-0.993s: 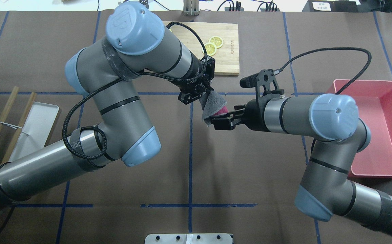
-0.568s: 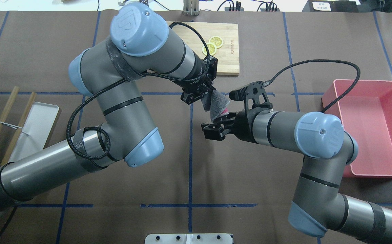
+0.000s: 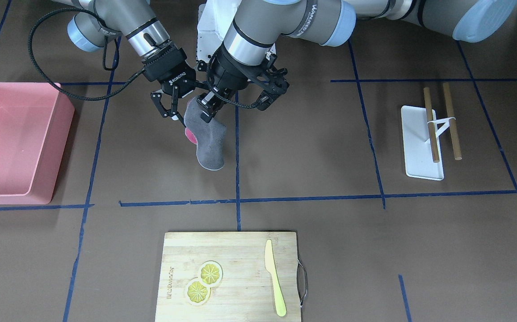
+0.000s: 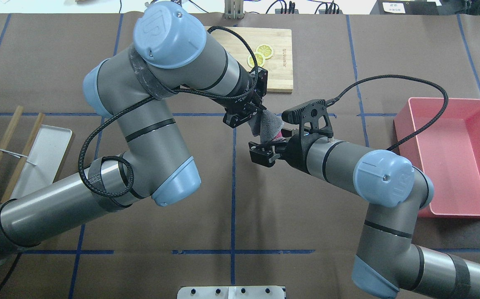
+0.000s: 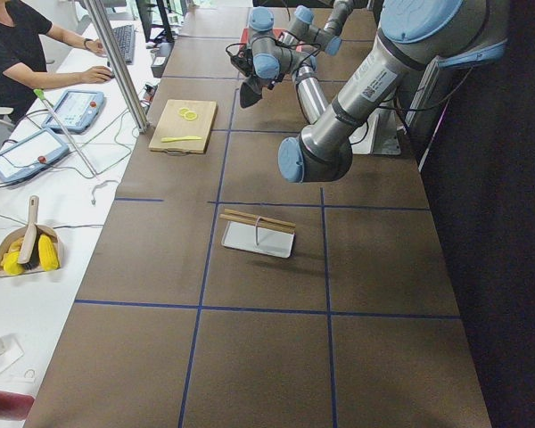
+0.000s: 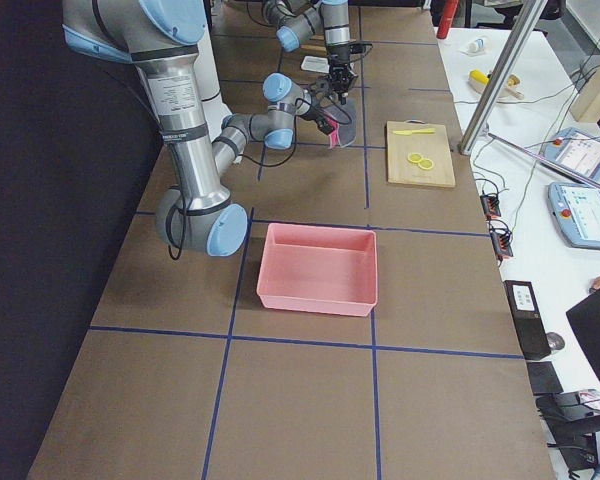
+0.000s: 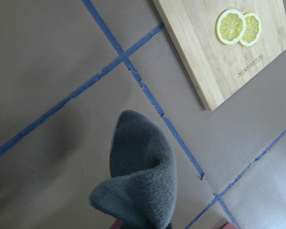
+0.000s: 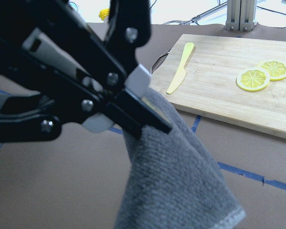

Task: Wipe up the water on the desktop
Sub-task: 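Grasp the hanging grey cloth with the right gripper below the left gripper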

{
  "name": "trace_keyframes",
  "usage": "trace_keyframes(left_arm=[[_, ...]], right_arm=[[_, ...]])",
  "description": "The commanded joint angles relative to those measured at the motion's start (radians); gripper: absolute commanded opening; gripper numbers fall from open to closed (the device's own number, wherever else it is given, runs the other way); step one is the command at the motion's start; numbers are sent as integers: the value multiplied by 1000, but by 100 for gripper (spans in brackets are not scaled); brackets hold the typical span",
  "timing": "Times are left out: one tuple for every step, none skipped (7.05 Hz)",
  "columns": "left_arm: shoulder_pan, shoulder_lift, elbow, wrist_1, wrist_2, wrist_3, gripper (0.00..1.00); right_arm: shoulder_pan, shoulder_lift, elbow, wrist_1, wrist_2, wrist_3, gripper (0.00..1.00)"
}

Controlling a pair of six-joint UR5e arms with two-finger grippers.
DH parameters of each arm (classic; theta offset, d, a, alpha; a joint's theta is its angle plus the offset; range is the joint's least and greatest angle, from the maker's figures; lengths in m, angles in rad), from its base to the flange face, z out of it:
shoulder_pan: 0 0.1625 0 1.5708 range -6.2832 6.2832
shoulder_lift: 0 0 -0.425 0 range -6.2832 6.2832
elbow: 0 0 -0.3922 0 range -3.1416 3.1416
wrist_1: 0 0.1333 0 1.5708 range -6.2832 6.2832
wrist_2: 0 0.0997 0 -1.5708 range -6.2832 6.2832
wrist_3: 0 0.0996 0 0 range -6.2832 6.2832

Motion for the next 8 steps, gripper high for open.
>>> trace_keyframes(left_arm=[[1,1,-4,1,-2,-5,5],[2,-1,-4,1,-2,-5,5],[3,-1,-9,0,-2,-5,6],[4,1,-9,0,-2,-2,8],[3,2,-10,0,-3,7,15],[3,5,-10,-2,-3,13,31],[4,5,-10,-3,-3,19,45],[4,7,-10,-3,-3,30,52]], right_arm=[[-37,-2,-4,0,-79,-3,98],[-53,-1,-3,0,-102,-3,90],[-53,-1,-3,1,-103,-3,70],[-53,-1,-3,1,-105,-1,45],[-51,-2,-1,1,-103,-1,27],[-50,-4,-1,1,-105,0,13],[-48,-8,0,1,-105,0,2],[-47,-8,1,1,-105,2,0]])
